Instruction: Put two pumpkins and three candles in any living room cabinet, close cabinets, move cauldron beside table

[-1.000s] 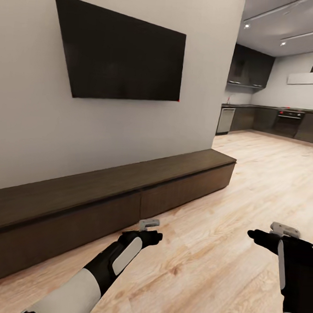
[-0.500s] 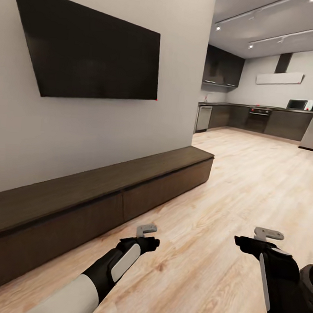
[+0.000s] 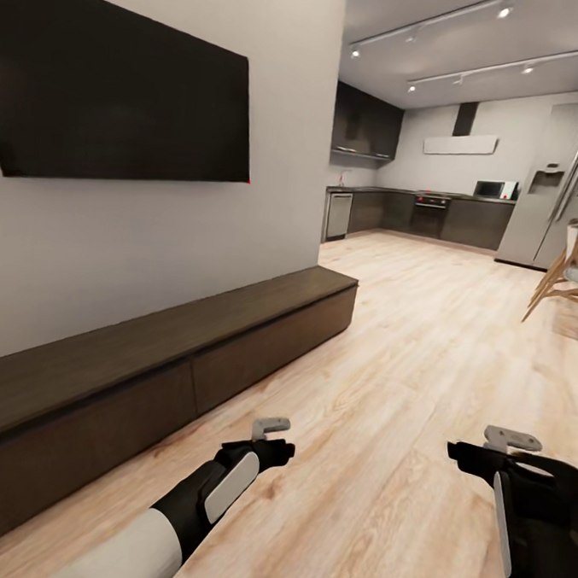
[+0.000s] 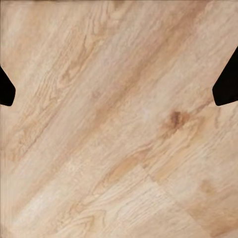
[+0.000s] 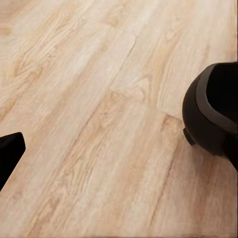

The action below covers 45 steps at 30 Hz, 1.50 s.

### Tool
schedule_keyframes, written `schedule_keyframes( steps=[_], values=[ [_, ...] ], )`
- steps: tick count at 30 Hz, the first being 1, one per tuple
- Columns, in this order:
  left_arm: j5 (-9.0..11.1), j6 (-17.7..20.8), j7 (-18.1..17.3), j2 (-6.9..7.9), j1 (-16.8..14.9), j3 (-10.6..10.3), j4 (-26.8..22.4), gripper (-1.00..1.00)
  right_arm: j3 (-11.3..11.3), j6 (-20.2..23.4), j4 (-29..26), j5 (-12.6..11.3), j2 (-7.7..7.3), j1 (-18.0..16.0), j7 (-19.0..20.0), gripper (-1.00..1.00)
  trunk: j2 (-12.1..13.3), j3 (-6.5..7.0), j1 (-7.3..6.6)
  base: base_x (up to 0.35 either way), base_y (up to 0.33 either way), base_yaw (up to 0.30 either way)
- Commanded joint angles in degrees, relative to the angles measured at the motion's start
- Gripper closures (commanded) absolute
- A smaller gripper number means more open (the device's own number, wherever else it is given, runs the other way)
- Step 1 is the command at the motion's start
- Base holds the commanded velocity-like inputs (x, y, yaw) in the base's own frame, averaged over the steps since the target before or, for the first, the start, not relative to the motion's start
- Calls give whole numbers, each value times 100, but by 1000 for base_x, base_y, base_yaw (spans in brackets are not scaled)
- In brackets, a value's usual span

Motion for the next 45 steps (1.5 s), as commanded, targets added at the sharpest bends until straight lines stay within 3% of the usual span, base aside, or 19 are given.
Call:
schedule_keyframes(
  steps=[1, 8, 11, 13, 16, 19, 37, 45],
  values=[
    [60, 4, 54, 2, -2, -20, -10, -100, -6, 25, -5, 62, -2, -5, 57, -100, -3, -4, -1, 0, 0, -278],
    [71, 1, 47, 1, 8, -20, -10, -100, -18, 34, 44, 61, -6, -9, 47, -100, -3, 8, -1, 0, 0, -278],
    [133, -3, 42, 0, 9, -20, -10, -100, -85, 105, 377, 55, -35, -72, -3, -100, -3, 14, -1, 0, 0, -279],
    [247, -6, 37, 6, 9, -14, -10, -100, -172, 106, 793, 42, -139, -161, -269, -100, -3, 18, -1, 0, 0, -279],
    [288, -8, -130, 12, 15, -16, -5, -100, -213, 68, 1287, -8, -471, -282, -452, -100, -3, 24, -1, 107, 15, -278],
    [278, -8, -467, 28, 30, -20, 5, -100, -231, 41, 1428, -42, -578, -312, -460, -100, -3, 29, -1, 272, 54, -279],
    [283, -1, -540, 21, 41, -20, 28, -100, -233, 33, 1407, -51, -575, -310, -461, -100, -3, 65, -1, 310, 130, -278],
    [298, -4, -536, -9, 37, -12, 284, -100, -241, 34, 1394, -49, -582, -305, -475, -100, -3, 83, -1, 263, 252, -279]
  ],
)
